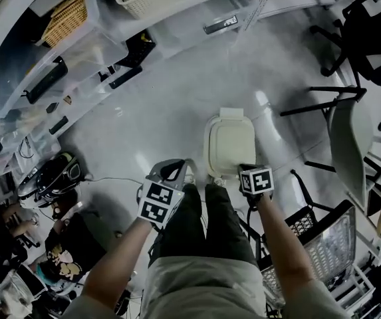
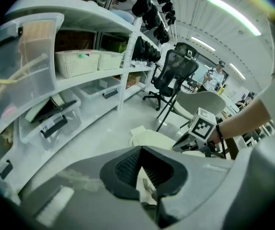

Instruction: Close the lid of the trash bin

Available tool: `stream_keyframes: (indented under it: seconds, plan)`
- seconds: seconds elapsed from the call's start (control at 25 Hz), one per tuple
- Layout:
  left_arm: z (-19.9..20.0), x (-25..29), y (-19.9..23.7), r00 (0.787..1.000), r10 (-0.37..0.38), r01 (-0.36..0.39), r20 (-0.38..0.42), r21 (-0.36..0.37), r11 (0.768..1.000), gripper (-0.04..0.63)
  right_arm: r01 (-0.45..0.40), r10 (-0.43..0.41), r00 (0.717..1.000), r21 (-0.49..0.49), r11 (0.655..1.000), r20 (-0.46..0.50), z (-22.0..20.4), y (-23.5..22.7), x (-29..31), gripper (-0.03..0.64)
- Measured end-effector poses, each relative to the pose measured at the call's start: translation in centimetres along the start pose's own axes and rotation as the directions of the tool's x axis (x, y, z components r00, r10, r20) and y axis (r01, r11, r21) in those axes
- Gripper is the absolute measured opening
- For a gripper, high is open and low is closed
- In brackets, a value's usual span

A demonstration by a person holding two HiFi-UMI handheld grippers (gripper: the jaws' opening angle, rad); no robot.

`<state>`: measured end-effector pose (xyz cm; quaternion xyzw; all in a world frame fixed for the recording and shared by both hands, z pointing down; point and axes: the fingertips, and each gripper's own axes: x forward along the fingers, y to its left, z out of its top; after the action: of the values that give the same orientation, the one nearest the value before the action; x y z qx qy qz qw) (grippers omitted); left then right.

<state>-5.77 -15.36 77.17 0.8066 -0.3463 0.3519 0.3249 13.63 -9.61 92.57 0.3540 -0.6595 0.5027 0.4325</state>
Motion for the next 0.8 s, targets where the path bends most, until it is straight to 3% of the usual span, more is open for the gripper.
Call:
stream_keyframes:
  seconds: [0.24, 0.48, 0.64, 0.8]
  plan:
    - [-6.8, 2.9, -1.0, 0.996, -0.025, 0.021, -0.085, -0.05, 0.999, 0.002, 0.033, -0.032, 0.999, 0.04, 0.999, -0.029, -4.1, -1.9, 6.4, 0.003]
    - [-8.7, 3.6, -0.5, 0.995, -0.011, 0.004, -0.101, -0.075, 0.997, 0.002, 0.092, -0.094, 0.995, -0.047, 0.995, -0.035, -4.9, -2.9, 9.3, 0.004]
    - [-8.3, 3.2, -0.5, 0.995, -0.006, -0.001, -0.098, -0.07, 0.998, 0.002, 0.043, -0.044, 0.999, -0.034, 0.998, -0.029, -6.3, -2.1, 8.7, 0.003]
    - [-8.3, 3.0, -1.2, 0.995, -0.017, 0.01, -0.097, -0.067, 0.998, 0.002, -0.013, 0.007, 0.998, -0.093, 0.996, -0.063, -9.3, -0.1, 8.4, 0.003]
